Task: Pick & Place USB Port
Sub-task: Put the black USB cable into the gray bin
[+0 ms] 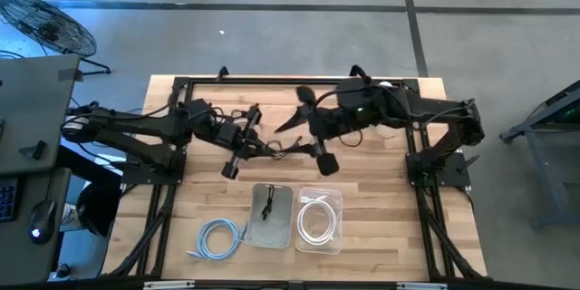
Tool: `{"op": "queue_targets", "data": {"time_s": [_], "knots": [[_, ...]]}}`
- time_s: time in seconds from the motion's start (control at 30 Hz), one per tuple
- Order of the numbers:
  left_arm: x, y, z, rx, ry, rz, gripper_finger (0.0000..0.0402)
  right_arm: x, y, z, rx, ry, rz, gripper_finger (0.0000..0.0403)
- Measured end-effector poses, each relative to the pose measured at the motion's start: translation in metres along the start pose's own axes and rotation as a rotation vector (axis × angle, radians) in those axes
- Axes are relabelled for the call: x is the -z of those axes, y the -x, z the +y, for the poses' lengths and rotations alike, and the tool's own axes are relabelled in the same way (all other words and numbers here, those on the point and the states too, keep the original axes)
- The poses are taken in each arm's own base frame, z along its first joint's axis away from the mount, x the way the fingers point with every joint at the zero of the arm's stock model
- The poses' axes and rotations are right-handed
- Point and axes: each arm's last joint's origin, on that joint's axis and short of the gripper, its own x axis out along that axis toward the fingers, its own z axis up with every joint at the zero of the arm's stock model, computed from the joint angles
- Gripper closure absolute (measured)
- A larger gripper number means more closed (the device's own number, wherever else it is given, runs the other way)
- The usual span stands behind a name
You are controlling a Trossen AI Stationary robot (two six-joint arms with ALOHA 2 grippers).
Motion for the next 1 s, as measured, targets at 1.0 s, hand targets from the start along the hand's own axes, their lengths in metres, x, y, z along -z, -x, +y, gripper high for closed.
{"op": "queue_targets", "data": {"time_s": [1.0], "knots": [[0.049, 0.01, -0.115, -0.305, 0.844, 0.634, 0.0398, 0.006, 0.052, -0.001, 0.262, 0.042, 0.241, 0.0194]]}}
